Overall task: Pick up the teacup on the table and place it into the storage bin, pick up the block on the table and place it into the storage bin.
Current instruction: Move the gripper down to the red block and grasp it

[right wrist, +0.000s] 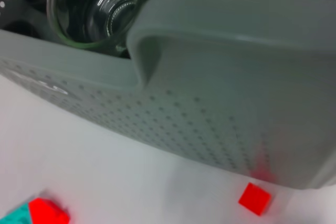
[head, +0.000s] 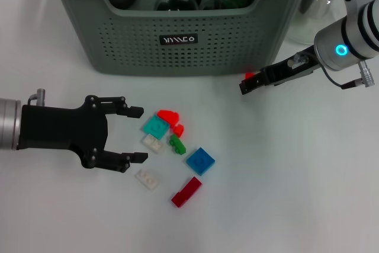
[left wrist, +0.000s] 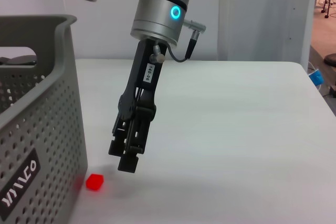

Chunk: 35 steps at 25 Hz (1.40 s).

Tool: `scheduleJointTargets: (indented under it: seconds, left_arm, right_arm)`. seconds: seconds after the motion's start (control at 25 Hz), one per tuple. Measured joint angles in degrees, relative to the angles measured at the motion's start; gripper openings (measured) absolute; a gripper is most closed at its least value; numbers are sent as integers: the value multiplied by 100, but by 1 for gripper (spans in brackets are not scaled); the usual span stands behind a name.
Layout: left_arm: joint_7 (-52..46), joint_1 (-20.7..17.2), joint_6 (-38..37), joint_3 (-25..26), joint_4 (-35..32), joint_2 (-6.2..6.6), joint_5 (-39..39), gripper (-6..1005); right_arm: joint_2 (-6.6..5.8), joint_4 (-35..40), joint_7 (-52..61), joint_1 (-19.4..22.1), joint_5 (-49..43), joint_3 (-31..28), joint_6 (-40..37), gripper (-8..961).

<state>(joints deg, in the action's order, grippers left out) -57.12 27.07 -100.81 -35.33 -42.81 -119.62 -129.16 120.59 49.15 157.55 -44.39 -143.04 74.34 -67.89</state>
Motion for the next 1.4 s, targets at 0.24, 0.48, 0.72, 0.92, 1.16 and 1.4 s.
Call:
scheduleJointTargets:
  seconds: [0.24, 0.48, 0.72, 0.92, 1.16, 1.4]
  left_arm:
    - [7, -8, -5, 10, 0, -1, 3, 829]
    - [18, -11, -1, -3, 0, -14, 20, 829]
    - [26, -9, 0, -2, 0, -22, 19, 829]
    - [27, -9, 0, 0, 0, -25, 10, 829]
    - [26, -9, 0, 3, 0, -34, 5, 829]
    - [41, -9, 0, 10, 0, -35, 6, 830]
  right_arm:
    - [0, -8, -40, 6, 133, 106, 113, 914]
    - [0, -142, -48, -2, 221, 251, 295, 914]
    - [8, -219, -49, -12, 241, 301, 419, 914]
    - [8, -229, -62, -12, 288, 334, 480, 915]
    - [9, -291, -67, 2, 306, 368, 570, 915]
    - [16, -337, -66, -1, 323, 434, 639, 915]
